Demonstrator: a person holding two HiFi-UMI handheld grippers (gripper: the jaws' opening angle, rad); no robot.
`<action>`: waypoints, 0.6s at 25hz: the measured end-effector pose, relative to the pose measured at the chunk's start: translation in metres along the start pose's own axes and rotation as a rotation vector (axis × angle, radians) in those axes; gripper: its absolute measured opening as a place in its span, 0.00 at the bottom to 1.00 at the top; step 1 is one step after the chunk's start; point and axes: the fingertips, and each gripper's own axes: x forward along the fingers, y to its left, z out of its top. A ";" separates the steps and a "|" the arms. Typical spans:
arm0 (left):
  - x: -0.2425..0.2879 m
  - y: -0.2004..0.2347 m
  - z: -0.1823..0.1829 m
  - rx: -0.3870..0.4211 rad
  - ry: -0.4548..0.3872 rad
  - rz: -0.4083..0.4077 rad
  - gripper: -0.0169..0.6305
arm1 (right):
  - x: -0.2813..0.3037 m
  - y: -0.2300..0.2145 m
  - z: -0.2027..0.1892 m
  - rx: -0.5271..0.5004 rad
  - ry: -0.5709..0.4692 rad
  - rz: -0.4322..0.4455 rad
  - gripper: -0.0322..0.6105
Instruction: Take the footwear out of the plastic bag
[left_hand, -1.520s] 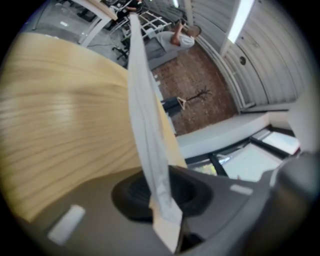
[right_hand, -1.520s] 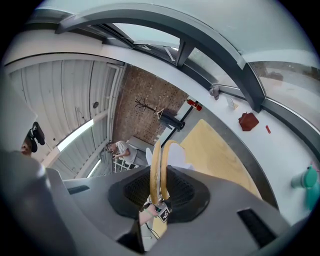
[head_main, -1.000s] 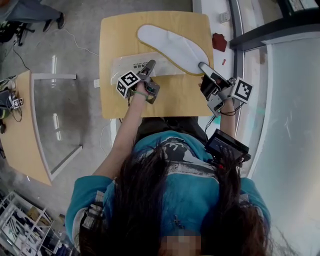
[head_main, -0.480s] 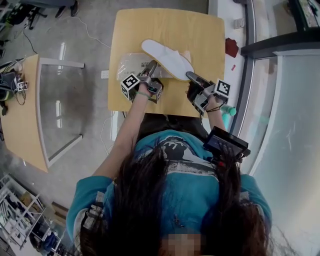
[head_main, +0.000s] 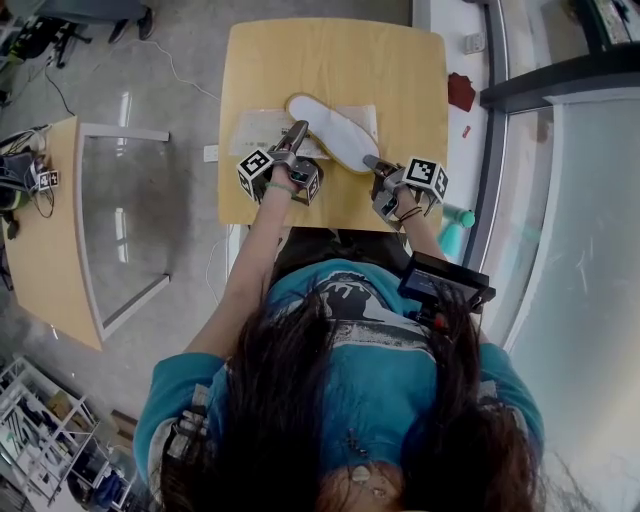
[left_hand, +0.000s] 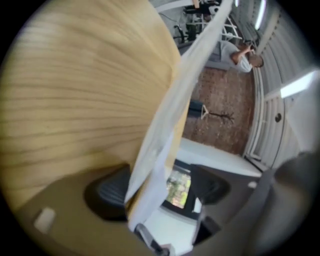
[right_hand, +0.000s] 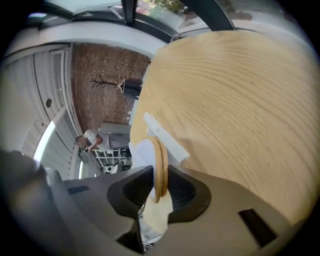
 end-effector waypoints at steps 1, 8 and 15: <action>-0.002 0.000 -0.002 0.007 0.018 0.018 0.60 | 0.001 -0.002 0.000 -0.025 -0.006 -0.023 0.18; -0.019 -0.026 -0.031 0.124 0.161 0.017 0.64 | 0.005 -0.006 0.005 -0.056 -0.093 -0.078 0.19; -0.060 -0.036 -0.065 0.137 0.285 -0.051 0.64 | 0.012 0.001 0.008 -0.089 -0.147 -0.075 0.19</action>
